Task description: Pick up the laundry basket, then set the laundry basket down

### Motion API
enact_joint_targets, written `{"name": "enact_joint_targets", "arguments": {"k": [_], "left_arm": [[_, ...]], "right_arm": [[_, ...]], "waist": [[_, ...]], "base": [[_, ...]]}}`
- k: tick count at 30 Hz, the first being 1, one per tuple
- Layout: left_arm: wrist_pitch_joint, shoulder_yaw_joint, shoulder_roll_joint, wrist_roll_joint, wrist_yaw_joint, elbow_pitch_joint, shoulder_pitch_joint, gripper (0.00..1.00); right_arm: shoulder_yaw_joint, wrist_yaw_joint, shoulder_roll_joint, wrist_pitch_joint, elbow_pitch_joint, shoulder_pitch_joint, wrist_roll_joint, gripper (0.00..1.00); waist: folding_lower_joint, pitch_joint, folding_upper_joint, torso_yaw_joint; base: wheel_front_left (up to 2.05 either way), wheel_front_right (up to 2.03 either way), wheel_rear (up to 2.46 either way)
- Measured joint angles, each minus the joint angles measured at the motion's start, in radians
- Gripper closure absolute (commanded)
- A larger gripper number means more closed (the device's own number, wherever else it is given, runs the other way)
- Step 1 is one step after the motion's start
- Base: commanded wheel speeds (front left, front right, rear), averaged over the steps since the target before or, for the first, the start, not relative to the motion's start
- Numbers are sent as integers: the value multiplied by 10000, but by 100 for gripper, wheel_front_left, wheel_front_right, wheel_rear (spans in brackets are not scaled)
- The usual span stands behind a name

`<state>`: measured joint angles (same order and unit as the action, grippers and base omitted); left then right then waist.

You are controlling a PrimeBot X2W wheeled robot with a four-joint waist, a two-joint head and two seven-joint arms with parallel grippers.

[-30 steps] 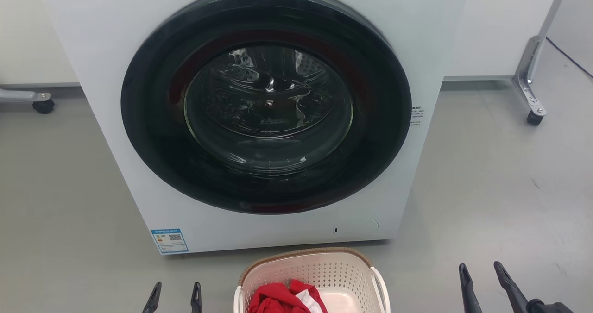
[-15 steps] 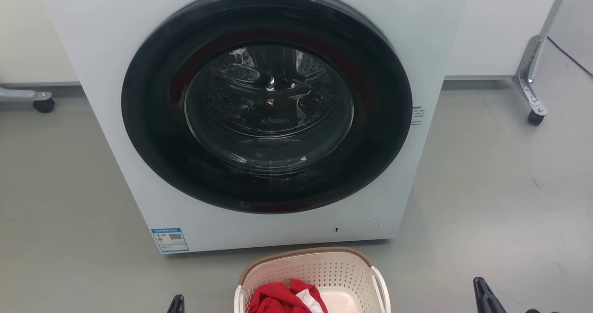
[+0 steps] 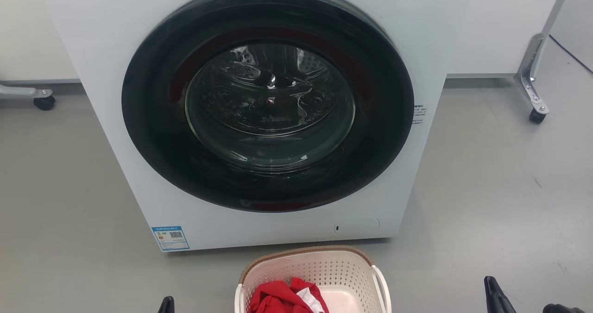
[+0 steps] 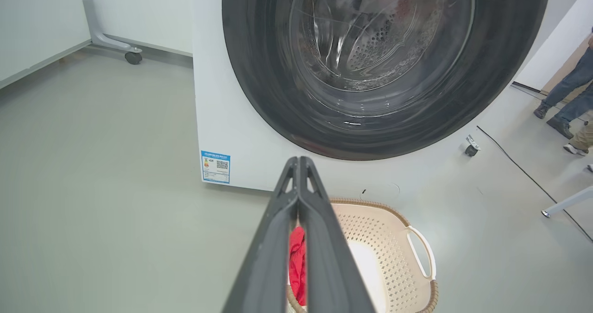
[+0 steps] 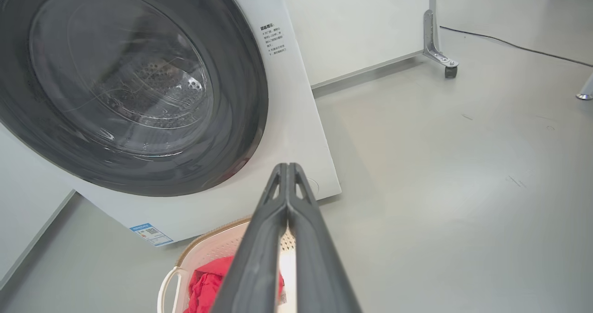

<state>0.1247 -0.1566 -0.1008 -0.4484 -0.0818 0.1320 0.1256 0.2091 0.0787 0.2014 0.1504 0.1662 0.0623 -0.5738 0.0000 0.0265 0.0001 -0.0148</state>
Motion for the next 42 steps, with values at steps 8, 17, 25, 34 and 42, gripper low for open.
{"name": "enact_joint_targets", "arguments": {"k": [8, 17, 25, 34, 42], "left_arm": [[-268, 259, 59, -1187, 207, 174, -212, 100], [-541, 541, 98, -2466, 393, 337, -418, 100], [-794, 802, 140, -3622, 614, 522, -612, 100], [-1057, 1072, 224, -4882, 832, 683, -838, 100], [-1248, 1260, 280, -5814, 1012, 838, -999, 100]], "right_arm": [[-345, -178, -165, -276, 113, -138, -1003, 100], [-736, -376, -341, -573, 265, -343, -2150, 100], [-1078, -583, -499, -859, 403, -448, -3193, 100], [-1457, -802, -665, -1154, 546, -589, -4332, 100], [-1755, -970, -803, -1358, 660, -755, -5202, 100]], "waist": [[0, -28, 0, 15], [0, -59, 0, 32], [1, -87, 0, 47], [0, -119, 0, 63], [0, -143, 0, 76]], "base": [[0, 0, 0], [0, 0, 0], [0, 0, 0], [0, 0, 0], [0, 0, 0]]}}
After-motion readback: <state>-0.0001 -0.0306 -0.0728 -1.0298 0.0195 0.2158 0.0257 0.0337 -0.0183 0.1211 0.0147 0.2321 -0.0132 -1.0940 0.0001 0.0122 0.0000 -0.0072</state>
